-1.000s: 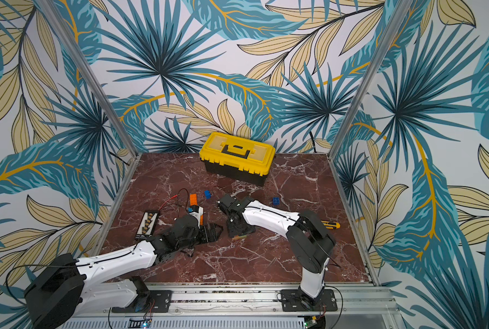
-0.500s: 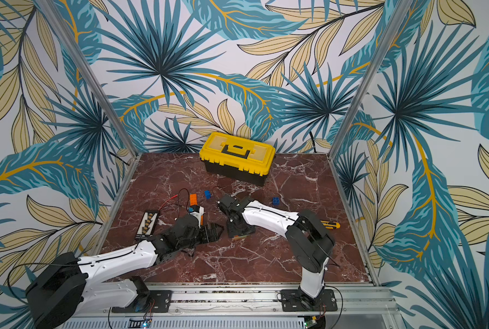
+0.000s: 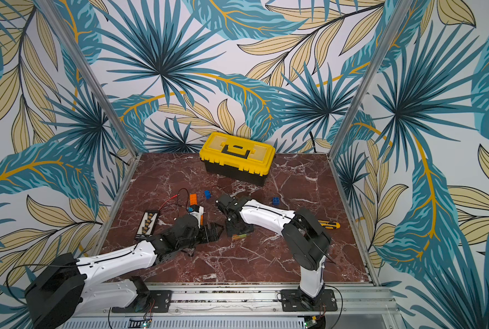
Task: Assemble the number 5 with lego
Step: Assemble the lego brick with the lego brick.
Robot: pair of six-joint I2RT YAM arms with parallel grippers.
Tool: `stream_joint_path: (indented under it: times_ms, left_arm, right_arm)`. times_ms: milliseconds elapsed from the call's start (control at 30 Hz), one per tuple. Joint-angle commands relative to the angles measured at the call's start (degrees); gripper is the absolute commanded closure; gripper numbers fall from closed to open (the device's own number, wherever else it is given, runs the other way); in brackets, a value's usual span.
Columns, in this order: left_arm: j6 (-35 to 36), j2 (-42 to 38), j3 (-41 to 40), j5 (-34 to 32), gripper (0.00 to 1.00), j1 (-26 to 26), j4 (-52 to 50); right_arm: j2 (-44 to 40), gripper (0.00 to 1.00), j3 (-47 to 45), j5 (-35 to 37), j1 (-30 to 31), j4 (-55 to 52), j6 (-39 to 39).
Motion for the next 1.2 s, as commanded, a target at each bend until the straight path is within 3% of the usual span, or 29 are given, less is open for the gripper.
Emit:
stream_joint_path:
  times_ms: [0, 1167]
  left_arm:
    - [0.7, -1.2, 1.6, -0.8, 0.00, -0.1, -0.7]
    - [0.5, -1.2, 1.4, -0.7, 0.00, -0.1, -0.7]
  right_arm:
    - [2.1, 0.34, 0.0, 0.6, 0.2, -1.8, -0.5]
    - [2.5, 0.34, -3.0, -0.2, 0.7, -1.1, 2.4]
